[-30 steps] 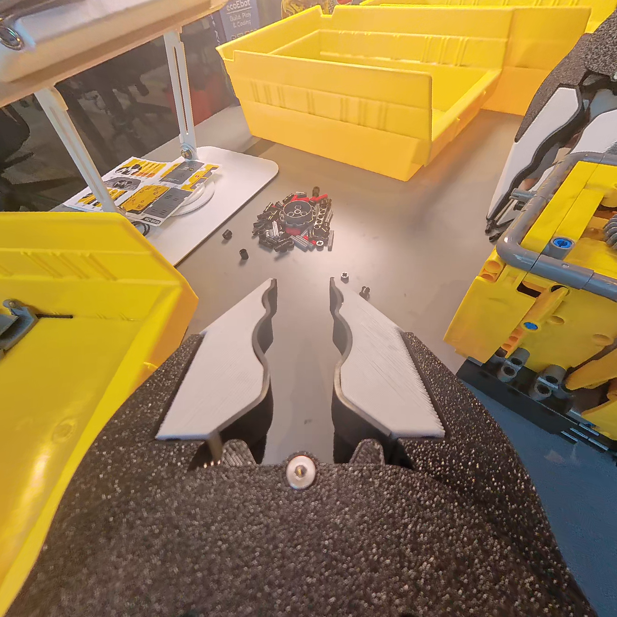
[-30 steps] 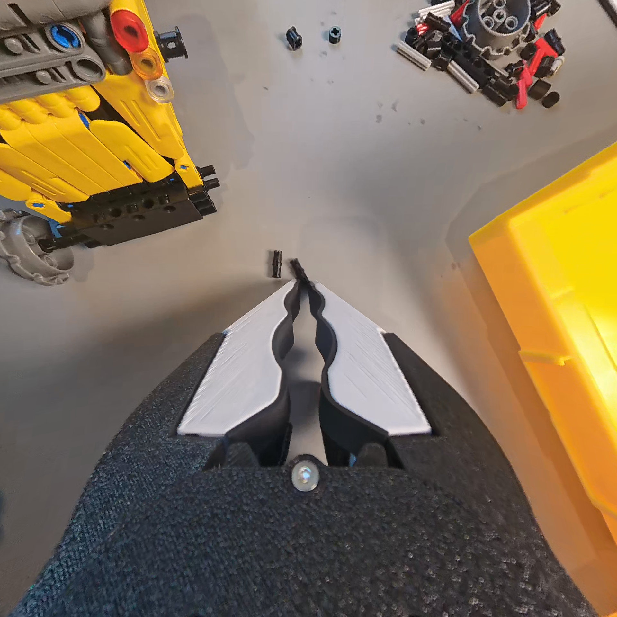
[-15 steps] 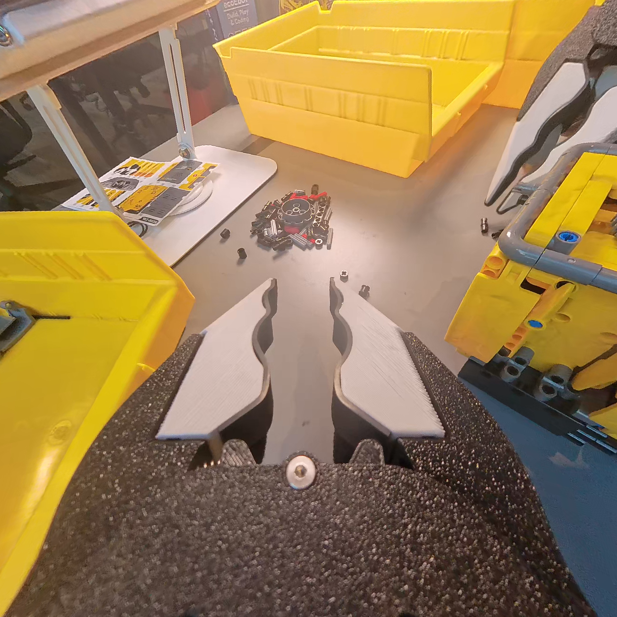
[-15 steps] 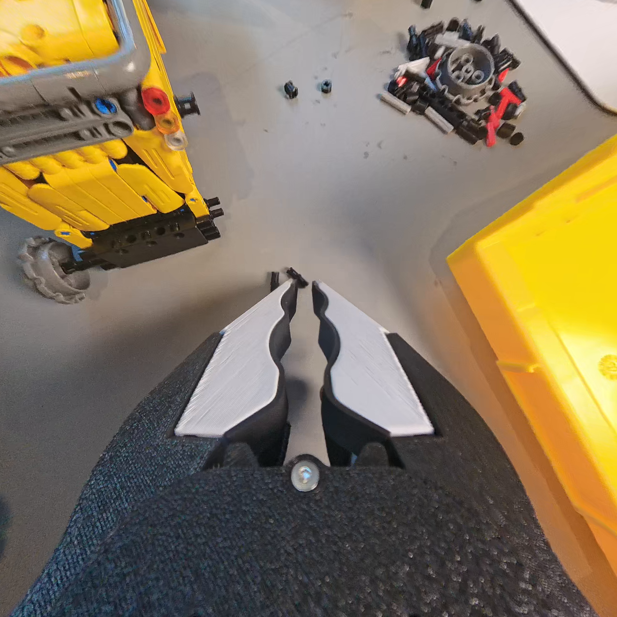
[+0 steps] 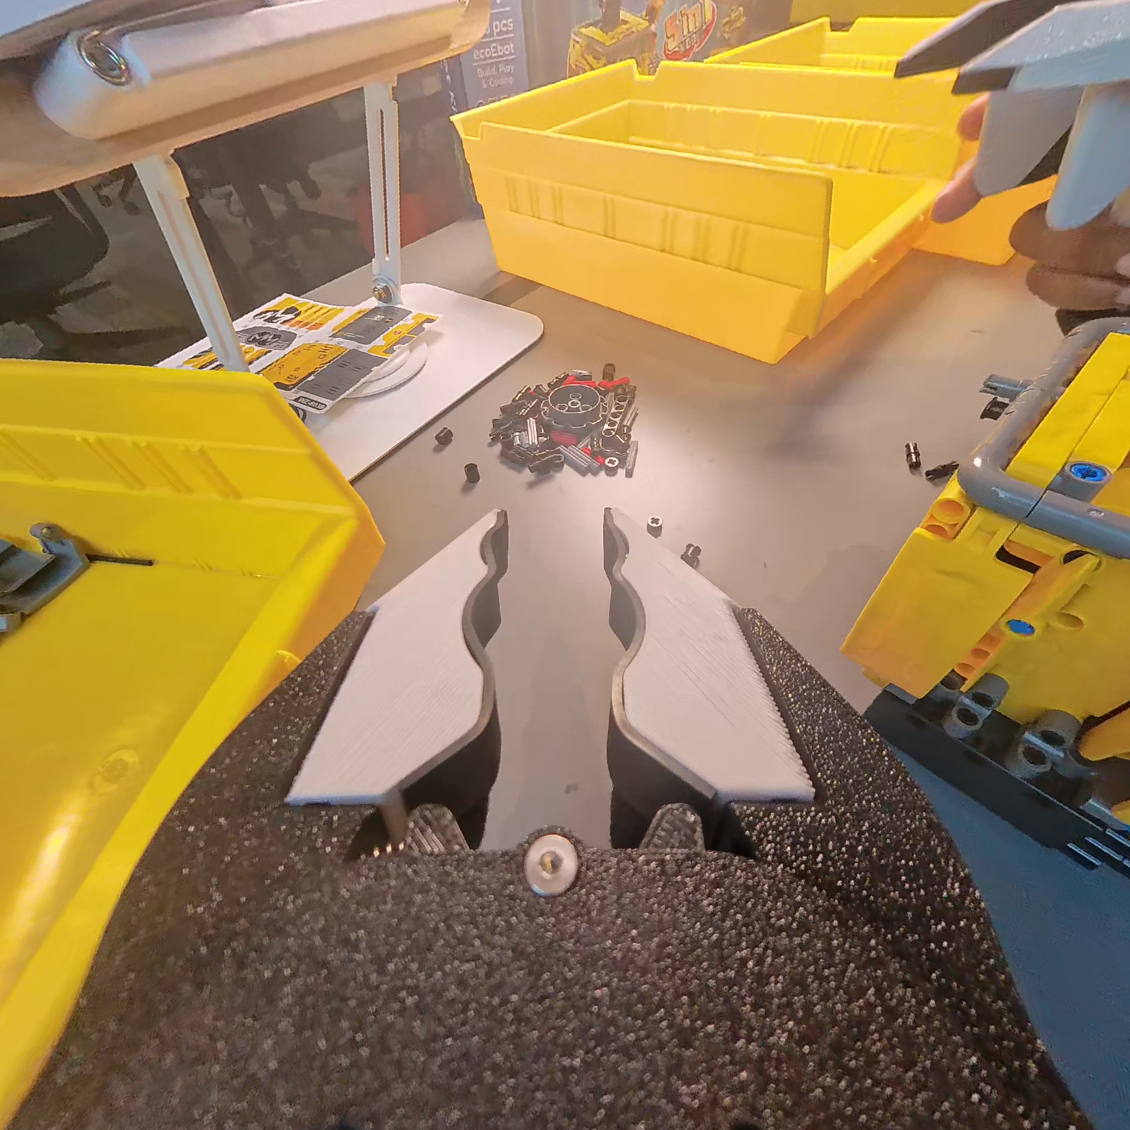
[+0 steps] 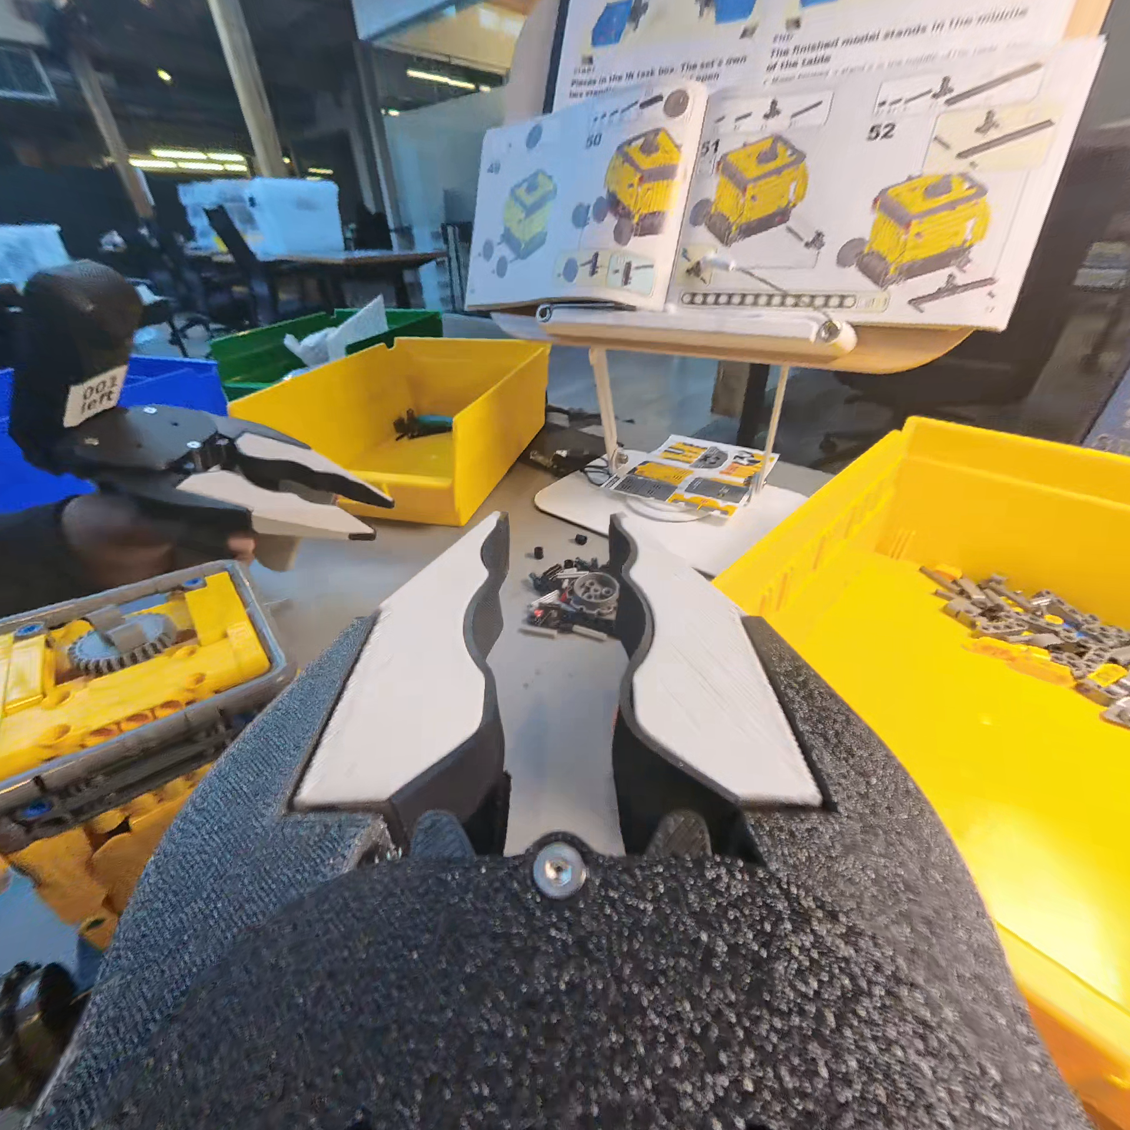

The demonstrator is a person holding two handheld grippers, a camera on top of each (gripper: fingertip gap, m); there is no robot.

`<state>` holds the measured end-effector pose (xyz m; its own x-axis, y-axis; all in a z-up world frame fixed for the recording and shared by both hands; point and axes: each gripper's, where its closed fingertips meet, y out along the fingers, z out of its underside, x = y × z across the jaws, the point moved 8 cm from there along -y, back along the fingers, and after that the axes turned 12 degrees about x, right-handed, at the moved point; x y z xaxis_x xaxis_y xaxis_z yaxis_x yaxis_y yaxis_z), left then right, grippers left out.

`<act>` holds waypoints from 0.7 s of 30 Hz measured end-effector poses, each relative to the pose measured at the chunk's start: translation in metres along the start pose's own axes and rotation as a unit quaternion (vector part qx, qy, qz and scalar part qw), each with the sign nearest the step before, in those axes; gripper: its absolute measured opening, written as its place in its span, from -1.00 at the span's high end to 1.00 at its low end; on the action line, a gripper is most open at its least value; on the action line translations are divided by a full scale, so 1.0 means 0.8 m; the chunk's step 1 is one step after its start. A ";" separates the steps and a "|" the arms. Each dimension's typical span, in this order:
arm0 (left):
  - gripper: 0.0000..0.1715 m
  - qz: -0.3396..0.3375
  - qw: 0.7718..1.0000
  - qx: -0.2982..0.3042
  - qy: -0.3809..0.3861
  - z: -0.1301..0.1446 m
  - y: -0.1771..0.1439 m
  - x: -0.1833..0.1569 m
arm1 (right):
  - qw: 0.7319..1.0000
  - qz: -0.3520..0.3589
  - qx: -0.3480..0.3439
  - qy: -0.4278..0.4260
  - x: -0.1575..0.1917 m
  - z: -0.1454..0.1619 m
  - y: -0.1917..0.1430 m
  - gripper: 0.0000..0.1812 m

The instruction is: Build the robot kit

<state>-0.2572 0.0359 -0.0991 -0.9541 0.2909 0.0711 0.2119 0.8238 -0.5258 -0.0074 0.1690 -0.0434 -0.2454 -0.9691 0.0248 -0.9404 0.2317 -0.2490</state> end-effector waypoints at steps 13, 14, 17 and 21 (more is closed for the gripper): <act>0.67 -0.003 1.000 -0.004 -0.002 0.000 0.001 -0.001 | 0.996 0.038 0.009 -0.076 -0.002 -0.120 0.104 0.76; 0.67 -0.001 1.000 -0.006 -0.007 0.000 0.001 -0.001 | 0.996 0.040 0.012 -0.077 -0.003 -0.126 0.117 0.78; 0.67 0.003 1.000 -0.011 -0.013 -0.001 -0.001 0.001 | 0.997 0.048 0.013 -0.066 -0.009 -0.134 0.152 0.88; 0.68 0.004 1.000 -0.009 -0.005 0.000 -0.001 0.000 | 0.996 0.069 -0.001 -0.052 -0.020 -0.135 0.181 0.96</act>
<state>-0.2574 0.0353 -0.0983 -0.9544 0.2927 0.0583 0.2235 0.8305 -0.5103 -0.1650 0.2270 0.0248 -0.3469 -0.9314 -0.1103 -0.8997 0.3636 -0.2413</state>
